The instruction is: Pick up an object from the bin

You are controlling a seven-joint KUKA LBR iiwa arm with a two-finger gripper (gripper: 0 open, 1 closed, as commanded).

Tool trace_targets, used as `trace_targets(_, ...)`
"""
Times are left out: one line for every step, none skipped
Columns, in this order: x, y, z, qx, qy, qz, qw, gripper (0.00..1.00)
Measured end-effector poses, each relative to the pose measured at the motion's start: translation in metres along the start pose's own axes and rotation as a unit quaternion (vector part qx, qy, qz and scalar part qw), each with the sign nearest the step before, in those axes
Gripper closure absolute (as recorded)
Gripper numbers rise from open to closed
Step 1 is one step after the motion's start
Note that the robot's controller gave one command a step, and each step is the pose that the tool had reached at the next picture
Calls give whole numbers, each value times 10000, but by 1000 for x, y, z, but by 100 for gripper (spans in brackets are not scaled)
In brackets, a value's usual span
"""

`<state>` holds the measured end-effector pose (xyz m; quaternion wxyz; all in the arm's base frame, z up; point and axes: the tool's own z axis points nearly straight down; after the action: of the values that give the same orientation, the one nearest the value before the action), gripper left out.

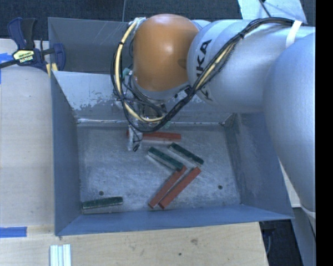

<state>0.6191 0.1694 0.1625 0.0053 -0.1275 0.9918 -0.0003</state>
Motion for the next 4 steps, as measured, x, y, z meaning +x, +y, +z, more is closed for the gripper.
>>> trace_targets(-3, 30, 94, -20, 62, -1238, 9923, 0)
trace_targets(23, 44, 1, -20, 4, -2786, 9604, 0)
trace_targets(35, 75, 93, -31, 59, -4581, 8889, 0)
trace_targets(35, 76, 92, -43, 49, -4566, 8897, 100)
